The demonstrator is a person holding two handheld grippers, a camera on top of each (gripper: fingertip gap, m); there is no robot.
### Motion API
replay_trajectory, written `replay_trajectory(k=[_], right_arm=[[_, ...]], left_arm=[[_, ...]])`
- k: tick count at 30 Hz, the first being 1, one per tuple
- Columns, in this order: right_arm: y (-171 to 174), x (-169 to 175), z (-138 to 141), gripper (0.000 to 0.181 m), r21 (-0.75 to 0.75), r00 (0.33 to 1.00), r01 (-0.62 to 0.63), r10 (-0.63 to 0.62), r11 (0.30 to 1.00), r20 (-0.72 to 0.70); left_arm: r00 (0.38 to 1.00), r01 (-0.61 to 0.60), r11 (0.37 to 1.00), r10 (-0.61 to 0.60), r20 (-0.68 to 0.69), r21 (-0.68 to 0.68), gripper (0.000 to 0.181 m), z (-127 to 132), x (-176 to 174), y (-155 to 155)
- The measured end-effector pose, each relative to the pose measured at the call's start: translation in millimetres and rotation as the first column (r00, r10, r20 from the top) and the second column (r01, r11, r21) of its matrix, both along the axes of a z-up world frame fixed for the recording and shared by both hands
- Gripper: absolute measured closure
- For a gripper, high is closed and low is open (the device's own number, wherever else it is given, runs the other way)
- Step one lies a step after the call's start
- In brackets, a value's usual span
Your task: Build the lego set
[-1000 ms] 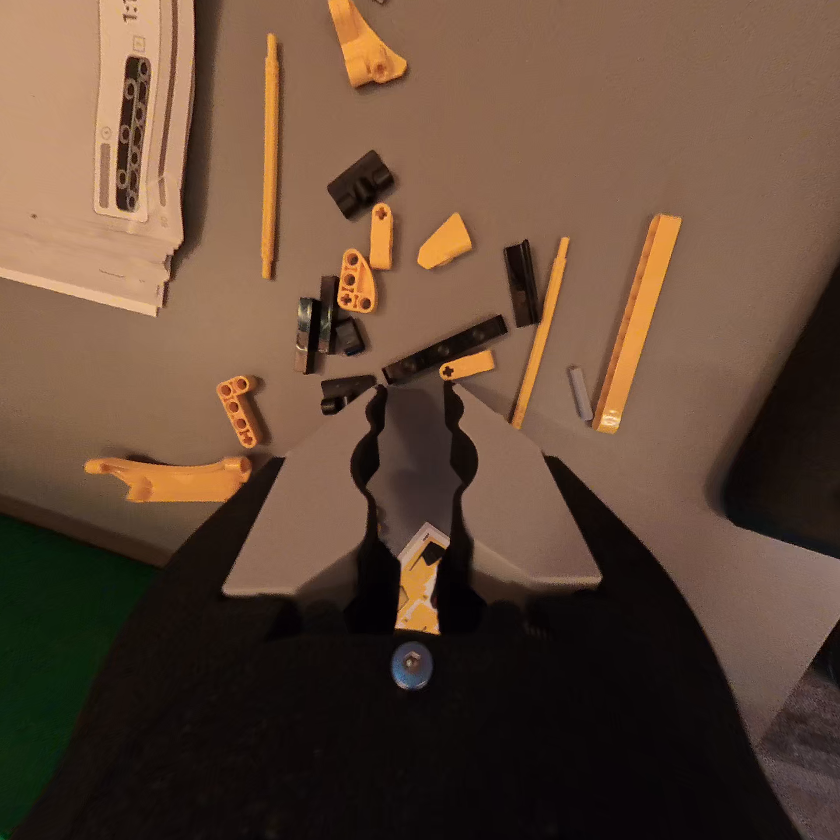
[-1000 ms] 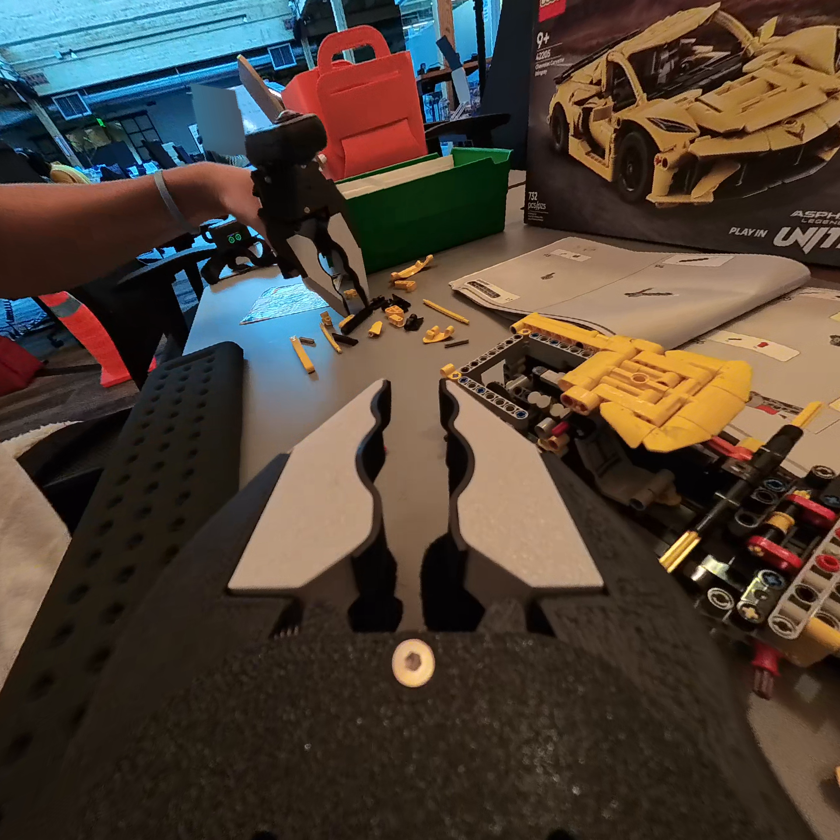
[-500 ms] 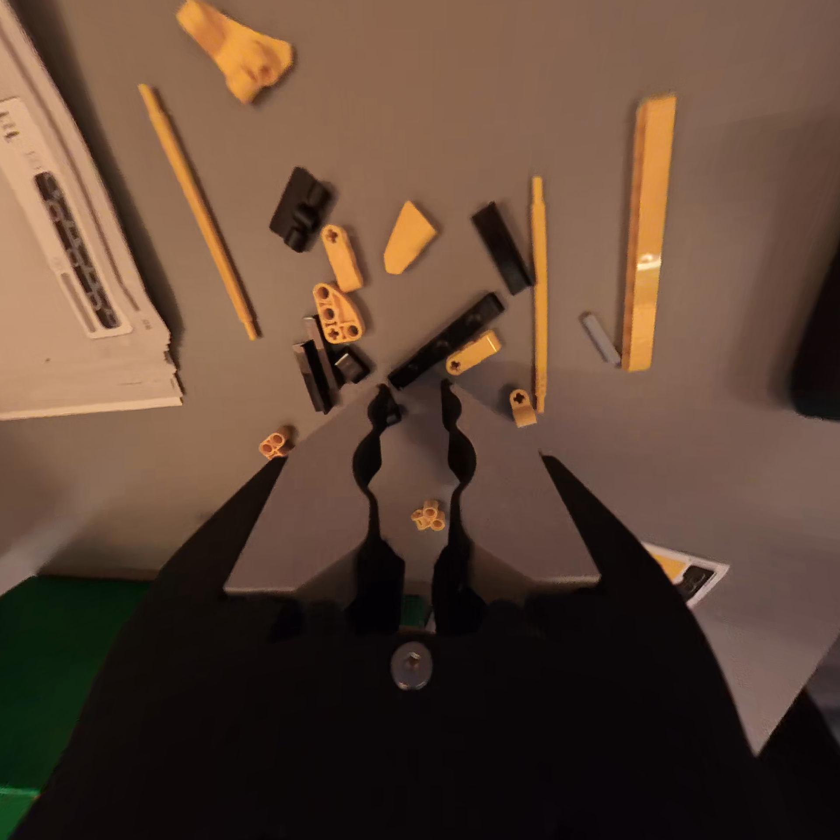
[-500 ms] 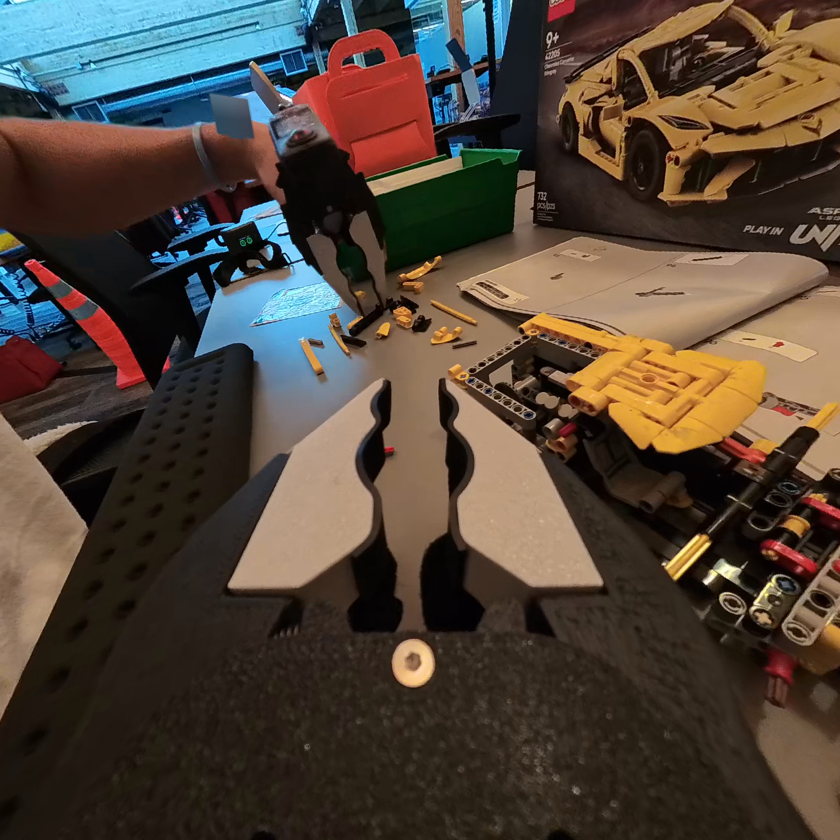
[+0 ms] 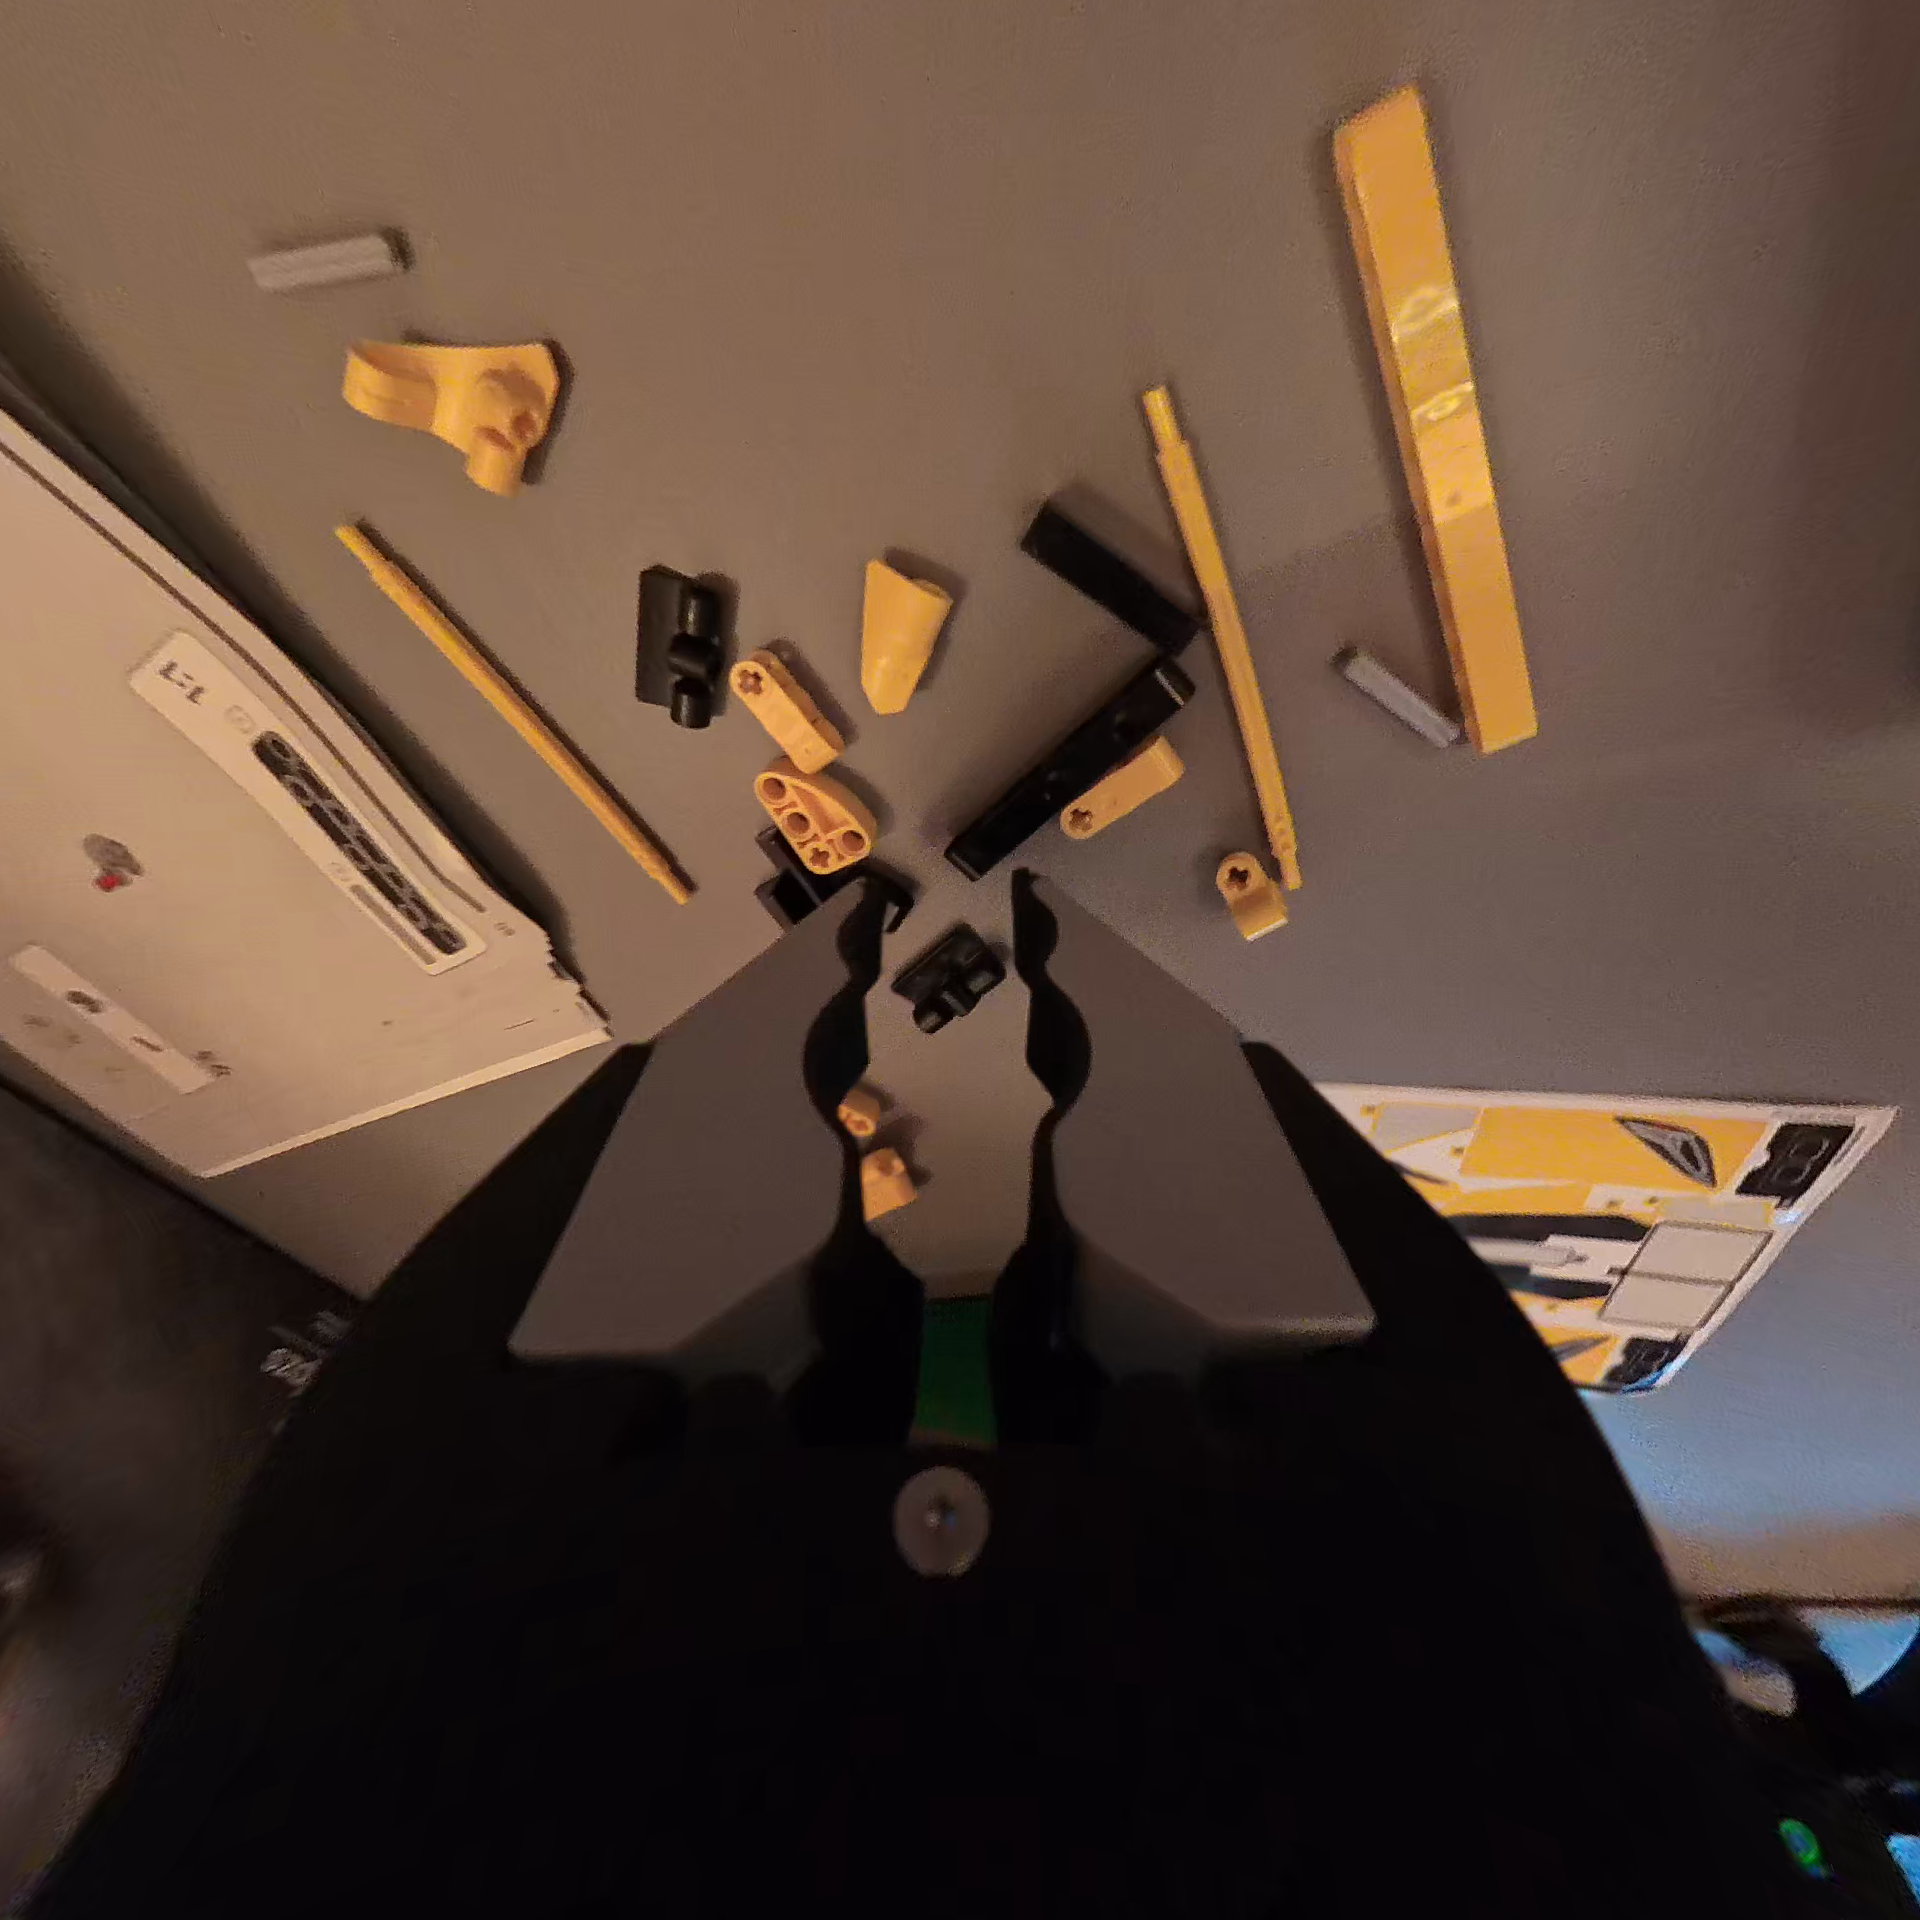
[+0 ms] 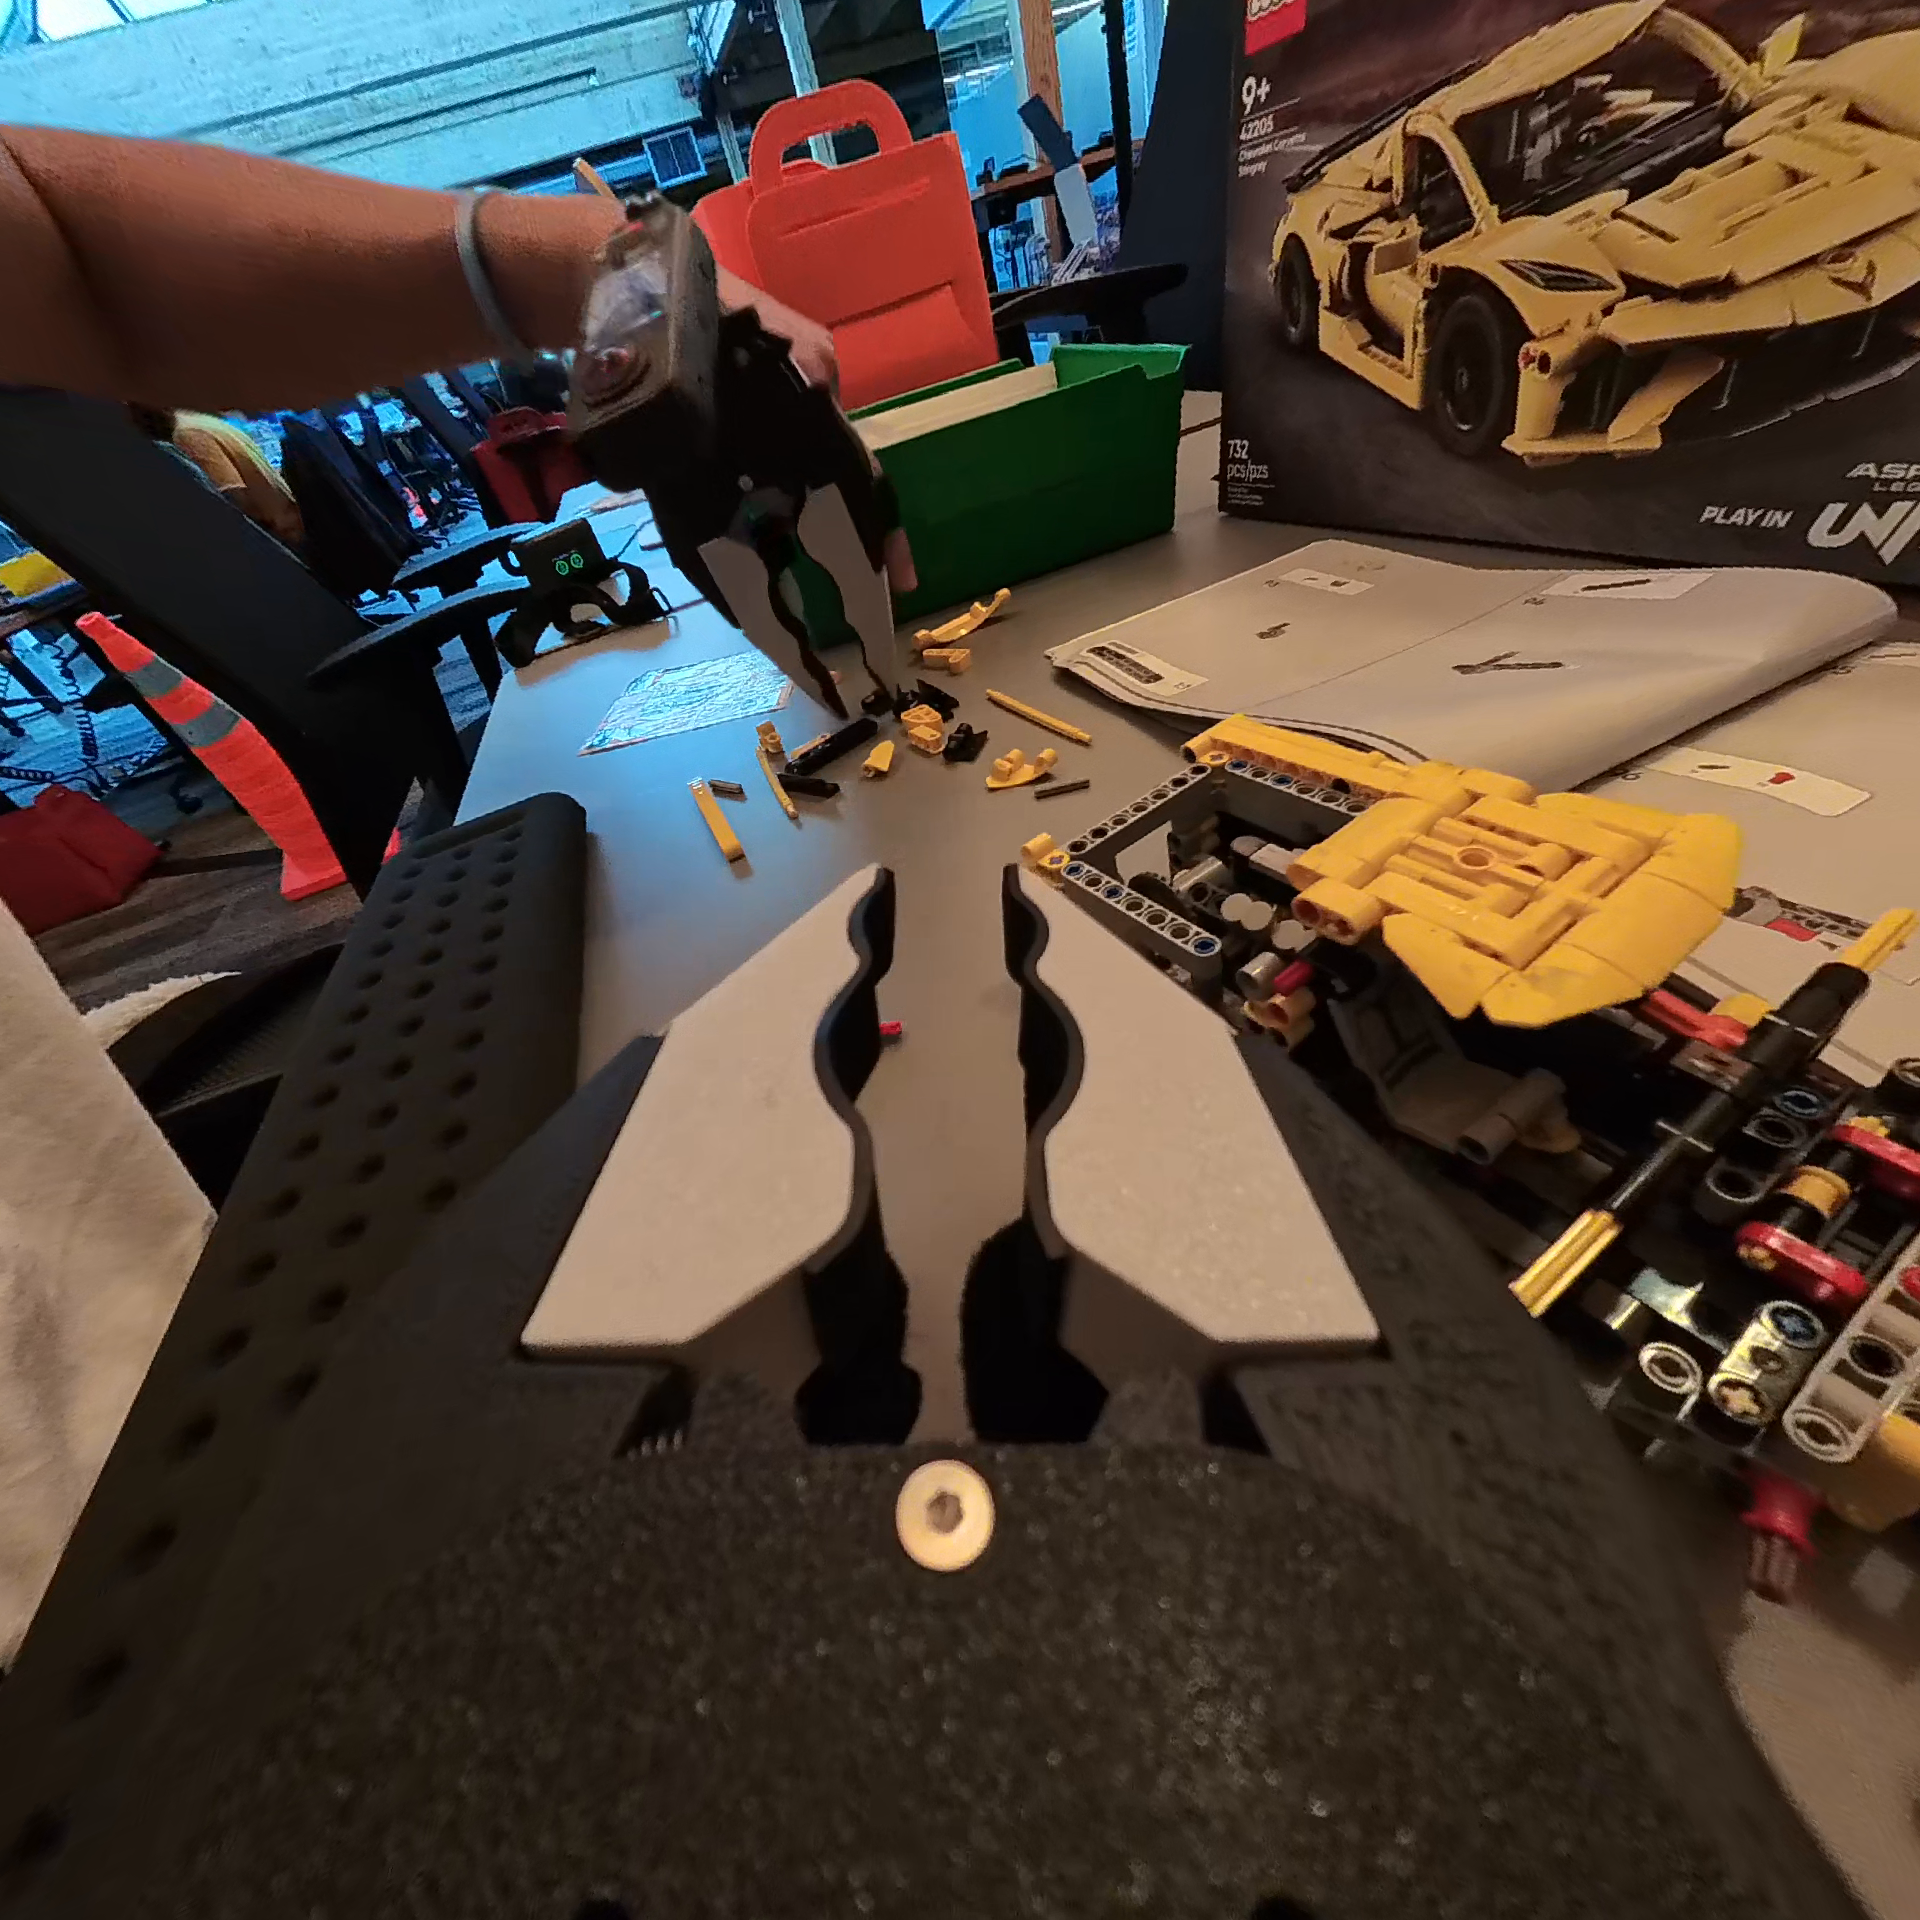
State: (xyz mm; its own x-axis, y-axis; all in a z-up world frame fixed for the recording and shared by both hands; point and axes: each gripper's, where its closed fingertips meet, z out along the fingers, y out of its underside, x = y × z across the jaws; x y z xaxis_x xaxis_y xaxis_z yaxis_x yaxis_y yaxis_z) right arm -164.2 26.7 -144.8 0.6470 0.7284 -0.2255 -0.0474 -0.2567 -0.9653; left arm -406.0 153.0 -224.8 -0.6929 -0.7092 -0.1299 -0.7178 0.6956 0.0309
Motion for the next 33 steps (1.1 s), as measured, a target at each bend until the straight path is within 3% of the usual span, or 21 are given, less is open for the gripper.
replay_trajectory(k=[2,3,5,6,8,11,15,18,20,22,27,33], right_arm=[[0,0,1,0.161,-0.001,1.000,0.000,0.000,1.000,-0.006],[0,1,1,0.162,-0.001,1.000,0.000,0.000,1.000,-0.009],[0,1,1,0.162,-0.002,1.000,0.002,-0.002,1.000,-0.008],[0,2,1,0.162,-0.001,1.000,0.002,-0.002,1.000,-0.008],[-1,3,3,0.162,0.006,1.000,0.007,-0.007,1.000,-0.011],[-3,4,7,0.162,0.015,1.000,0.007,-0.007,1.000,-0.029],[-4,2,13,0.161,0.016,0.998,-0.016,0.017,1.000,-0.067],[-4,2,14,0.161,0.005,0.996,-0.030,0.030,1.000,-0.089],[-5,3,16,0.161,0.002,0.994,-0.036,0.036,0.999,-0.105],[-6,3,19,0.161,0.006,0.991,-0.039,0.040,0.999,-0.125],[-7,5,24,0.161,0.001,0.985,-0.049,0.049,0.999,-0.166],[-11,5,26,0.161,0.005,0.982,-0.056,0.056,0.998,-0.179]], left_arm=[[1.000,0.012,1.000,-0.011,-0.007,0.024,0.157,5,2,-1],[0.999,-0.046,0.999,0.046,-0.001,0.028,0.158,8,4,2],[0.952,-0.306,0.950,0.307,0.009,-0.058,0.156,12,5,6],[0.884,-0.463,0.874,0.468,0.002,-0.145,0.156,12,6,3],[0.684,-0.696,0.638,0.729,-0.034,-0.328,0.155,13,12,-5],[0.405,-0.824,0.369,0.914,0.007,-0.429,0.154,22,12,-3],[0.040,-0.876,0.057,0.998,0.045,-0.479,0.150,23,13,-12],[-0.159,-0.892,-0.092,0.980,0.118,-0.442,0.150,16,9,-11],[-0.258,-0.883,-0.164,0.953,0.162,-0.441,0.150,18,4,-7],[-0.320,-0.873,-0.216,0.930,0.179,-0.438,0.150,19,-2,-4],[-0.398,-0.849,-0.305,0.906,0.142,-0.432,0.150,7,-4,-5],[-0.389,-0.872,-0.317,0.912,0.133,-0.372,0.152,-9,0,-7]])
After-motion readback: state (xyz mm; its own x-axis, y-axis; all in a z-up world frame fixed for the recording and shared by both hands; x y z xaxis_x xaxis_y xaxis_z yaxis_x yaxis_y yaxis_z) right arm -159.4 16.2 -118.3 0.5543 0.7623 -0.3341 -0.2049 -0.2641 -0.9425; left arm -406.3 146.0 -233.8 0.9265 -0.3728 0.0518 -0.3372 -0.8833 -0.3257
